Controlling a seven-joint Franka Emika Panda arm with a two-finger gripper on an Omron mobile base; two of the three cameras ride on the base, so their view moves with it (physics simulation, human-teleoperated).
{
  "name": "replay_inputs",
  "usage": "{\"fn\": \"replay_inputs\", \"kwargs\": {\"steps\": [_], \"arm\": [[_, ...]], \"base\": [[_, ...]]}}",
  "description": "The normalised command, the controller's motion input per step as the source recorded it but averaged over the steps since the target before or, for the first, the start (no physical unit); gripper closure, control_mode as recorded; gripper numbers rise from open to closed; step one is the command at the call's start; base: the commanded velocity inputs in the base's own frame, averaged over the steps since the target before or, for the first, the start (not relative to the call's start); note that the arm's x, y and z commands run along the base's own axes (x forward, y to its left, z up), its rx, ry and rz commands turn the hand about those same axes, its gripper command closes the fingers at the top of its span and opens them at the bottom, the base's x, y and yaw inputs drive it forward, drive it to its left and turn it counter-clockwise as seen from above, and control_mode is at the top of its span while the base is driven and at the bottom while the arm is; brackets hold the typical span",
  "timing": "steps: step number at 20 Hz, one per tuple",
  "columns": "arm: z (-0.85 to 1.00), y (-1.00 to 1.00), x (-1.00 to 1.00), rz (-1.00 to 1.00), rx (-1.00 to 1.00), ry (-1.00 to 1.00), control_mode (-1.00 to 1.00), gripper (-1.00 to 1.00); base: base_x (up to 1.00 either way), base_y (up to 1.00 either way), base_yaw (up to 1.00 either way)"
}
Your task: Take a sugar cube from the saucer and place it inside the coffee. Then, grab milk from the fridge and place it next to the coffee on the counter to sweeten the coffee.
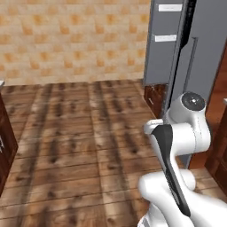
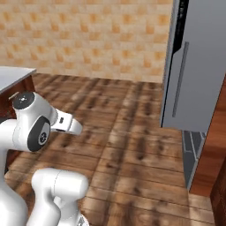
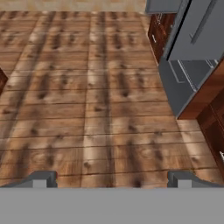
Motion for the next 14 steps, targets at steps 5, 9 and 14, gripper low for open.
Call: {"fn": "replay_inputs", "kwargs": {"steps": [5,9,14], "arm": [[0.0,0.0,0.0,0.0,0.0,0.0,1.0,-1.0],[0.0,0.0,0.0,0.0,0.0,0.0,1.0,-1.0],[0.0,0.0,0.0,0.0,0.0,0.0,1.0,-1.0]], "base": [[1.0,0.59,-0.22],[1.0,0.68,-0.29],[1.0,0.59,-0.39]]}}
